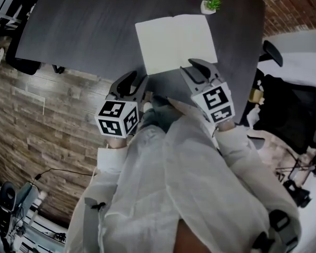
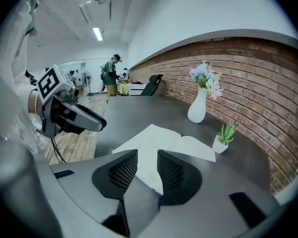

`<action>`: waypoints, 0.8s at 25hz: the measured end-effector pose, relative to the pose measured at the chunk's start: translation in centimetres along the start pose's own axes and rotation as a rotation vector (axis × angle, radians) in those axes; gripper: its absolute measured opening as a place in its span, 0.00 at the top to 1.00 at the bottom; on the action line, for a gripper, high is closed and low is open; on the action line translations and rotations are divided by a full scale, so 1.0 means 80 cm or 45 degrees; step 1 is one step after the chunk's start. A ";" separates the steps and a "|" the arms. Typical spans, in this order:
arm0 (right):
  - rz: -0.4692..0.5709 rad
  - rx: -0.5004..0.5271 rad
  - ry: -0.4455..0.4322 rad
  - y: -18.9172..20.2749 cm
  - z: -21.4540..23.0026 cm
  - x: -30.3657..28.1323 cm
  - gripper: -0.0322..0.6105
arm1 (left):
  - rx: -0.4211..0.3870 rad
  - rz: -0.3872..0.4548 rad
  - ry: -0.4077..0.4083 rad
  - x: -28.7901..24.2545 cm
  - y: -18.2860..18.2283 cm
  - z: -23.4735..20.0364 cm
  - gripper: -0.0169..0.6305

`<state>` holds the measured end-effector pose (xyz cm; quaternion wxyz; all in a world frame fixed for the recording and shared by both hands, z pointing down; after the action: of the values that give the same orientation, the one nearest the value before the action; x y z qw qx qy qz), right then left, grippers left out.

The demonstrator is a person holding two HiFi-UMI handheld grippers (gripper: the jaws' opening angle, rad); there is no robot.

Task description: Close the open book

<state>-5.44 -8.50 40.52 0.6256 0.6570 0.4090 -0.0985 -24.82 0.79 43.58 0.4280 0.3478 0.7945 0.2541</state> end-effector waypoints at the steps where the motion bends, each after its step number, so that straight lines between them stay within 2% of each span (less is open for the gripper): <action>1: -0.017 0.039 -0.016 0.002 -0.001 -0.003 0.79 | 0.007 -0.007 -0.002 -0.002 0.002 0.000 0.76; 6: -0.106 0.212 -0.122 0.014 -0.007 -0.023 0.79 | 0.032 -0.035 -0.006 -0.011 0.011 -0.003 0.76; 10: -0.168 0.282 -0.229 0.025 -0.014 -0.035 0.79 | 0.043 -0.021 -0.001 -0.012 0.013 -0.001 0.76; 17: -0.278 0.546 -0.248 0.049 -0.020 -0.053 0.77 | 0.070 0.000 -0.034 -0.013 0.022 -0.003 0.76; 20: -0.291 0.598 -0.259 0.052 -0.022 -0.063 0.76 | 0.088 0.002 -0.053 -0.014 0.027 -0.007 0.76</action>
<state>-6.64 -8.52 47.19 0.4789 0.7202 0.3817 -0.3260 -24.16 1.23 45.96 0.4319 0.3683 0.7935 0.2194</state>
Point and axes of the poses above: the fingertips, and each gripper's own axes: x backward along the fingers, z to its right, y out of its underside, the point moved 8 cm from there along x, backward along the fingers, and after that the axes turned 6 degrees about x, right-handed, at the moved point
